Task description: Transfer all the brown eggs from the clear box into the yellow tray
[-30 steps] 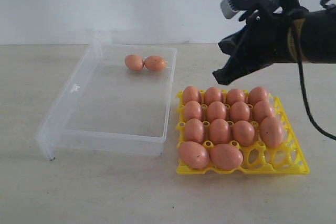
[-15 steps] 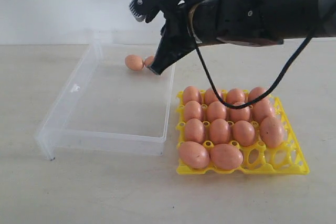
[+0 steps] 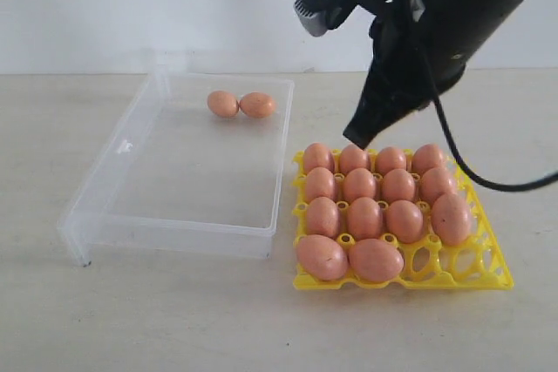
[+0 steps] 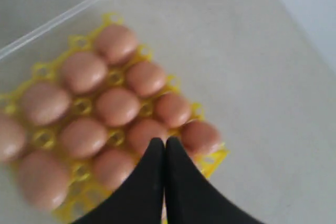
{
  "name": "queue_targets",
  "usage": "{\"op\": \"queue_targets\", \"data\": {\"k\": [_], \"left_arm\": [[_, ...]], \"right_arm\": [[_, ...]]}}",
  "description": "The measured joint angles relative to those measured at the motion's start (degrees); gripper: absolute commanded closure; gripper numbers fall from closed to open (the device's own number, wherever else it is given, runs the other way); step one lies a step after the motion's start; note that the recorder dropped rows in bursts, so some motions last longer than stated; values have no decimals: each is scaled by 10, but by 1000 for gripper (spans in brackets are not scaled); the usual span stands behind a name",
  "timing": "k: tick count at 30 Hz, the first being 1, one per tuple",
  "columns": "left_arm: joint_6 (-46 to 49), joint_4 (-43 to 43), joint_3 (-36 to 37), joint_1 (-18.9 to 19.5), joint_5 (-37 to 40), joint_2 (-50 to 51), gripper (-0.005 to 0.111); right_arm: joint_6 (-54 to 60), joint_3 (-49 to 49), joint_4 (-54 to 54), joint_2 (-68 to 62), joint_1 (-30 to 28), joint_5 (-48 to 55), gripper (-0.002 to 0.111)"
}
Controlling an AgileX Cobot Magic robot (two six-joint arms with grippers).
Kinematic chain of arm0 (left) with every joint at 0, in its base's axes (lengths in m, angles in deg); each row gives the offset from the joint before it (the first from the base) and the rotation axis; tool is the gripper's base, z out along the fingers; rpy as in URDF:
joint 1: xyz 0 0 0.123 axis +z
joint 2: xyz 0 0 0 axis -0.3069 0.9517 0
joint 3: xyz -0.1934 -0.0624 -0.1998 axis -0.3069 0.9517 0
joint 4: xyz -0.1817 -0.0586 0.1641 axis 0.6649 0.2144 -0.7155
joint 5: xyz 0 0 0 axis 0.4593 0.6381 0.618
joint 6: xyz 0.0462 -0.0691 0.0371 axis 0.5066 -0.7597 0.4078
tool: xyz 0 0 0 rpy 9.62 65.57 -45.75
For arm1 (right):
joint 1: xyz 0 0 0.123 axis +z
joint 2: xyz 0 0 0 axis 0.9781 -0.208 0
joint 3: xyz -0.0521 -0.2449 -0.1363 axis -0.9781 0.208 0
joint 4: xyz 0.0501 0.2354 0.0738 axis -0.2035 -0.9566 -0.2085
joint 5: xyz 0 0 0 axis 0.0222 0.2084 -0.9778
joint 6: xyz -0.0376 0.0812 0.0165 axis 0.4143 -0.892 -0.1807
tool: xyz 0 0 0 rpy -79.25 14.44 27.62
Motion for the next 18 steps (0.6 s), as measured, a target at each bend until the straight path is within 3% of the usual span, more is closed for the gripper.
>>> {"op": "queue_targets", "data": {"k": [4, 6, 18], "left_arm": [[0, 0, 0, 0, 0, 0, 111], [0, 0, 0, 0, 0, 0, 111], [0, 0, 0, 0, 0, 0, 111]], "right_arm": [[209, -4, -217, 11, -18, 139, 109], [255, -4, -267, -4, -28, 145, 109], [262, -4, -302, -114, -40, 126, 109]]}}
